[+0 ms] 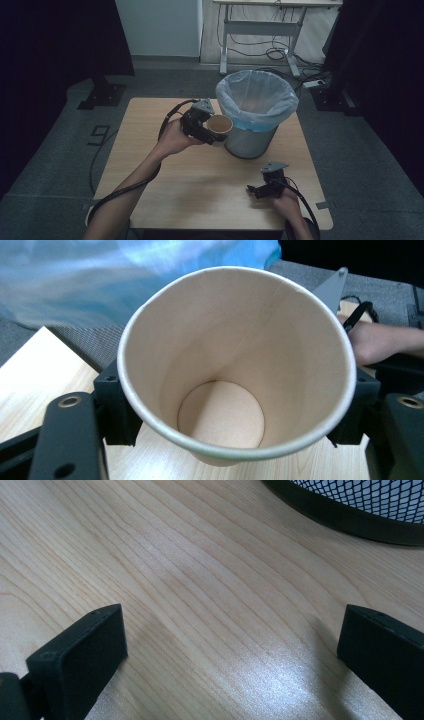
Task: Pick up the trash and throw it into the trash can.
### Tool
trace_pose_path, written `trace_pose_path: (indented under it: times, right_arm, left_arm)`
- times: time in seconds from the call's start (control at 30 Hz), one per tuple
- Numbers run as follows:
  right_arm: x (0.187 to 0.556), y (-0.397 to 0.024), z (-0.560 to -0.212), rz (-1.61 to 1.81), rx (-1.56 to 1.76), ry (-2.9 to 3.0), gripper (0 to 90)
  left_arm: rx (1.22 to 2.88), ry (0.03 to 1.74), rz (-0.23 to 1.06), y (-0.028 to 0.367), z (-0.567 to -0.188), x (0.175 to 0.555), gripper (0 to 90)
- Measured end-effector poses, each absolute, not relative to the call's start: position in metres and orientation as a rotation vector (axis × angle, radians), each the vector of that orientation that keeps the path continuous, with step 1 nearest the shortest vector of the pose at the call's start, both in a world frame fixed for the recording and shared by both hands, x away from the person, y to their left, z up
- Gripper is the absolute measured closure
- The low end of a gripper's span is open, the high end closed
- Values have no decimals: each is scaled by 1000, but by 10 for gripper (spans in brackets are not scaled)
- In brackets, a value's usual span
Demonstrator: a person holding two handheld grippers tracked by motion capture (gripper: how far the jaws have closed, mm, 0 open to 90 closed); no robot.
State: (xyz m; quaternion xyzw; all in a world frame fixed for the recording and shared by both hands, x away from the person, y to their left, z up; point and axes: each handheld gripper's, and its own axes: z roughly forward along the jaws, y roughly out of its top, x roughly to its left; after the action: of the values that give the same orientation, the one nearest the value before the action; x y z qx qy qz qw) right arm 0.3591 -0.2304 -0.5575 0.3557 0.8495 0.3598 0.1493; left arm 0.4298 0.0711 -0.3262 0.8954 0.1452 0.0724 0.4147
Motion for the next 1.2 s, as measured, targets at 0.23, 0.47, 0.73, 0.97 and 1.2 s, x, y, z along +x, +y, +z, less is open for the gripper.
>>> trace_pose_path:
  times: [0.23,0.47,0.73,0.97,1.2]
  right_arm:
    - [359,-230,-558,1034,1021,2443,0]
    - [359,-230,-558,1034,1022,2442,0]
    - [359,-230,-558,1034,1023,2442,0]
    - [359,-230,-558,1034,1019,2444,0]
    - [359,-230,-558,1036,1019,2442,0]
  left_arm:
    - [2238,371,191,71,-306,436,256]
    - [2212,378,186,69,-287,442,256]
    - [2192,388,194,63,-263,450,257]
    - [2180,397,214,57,-246,457,257]
    - [2165,420,225,49,-238,468,256]
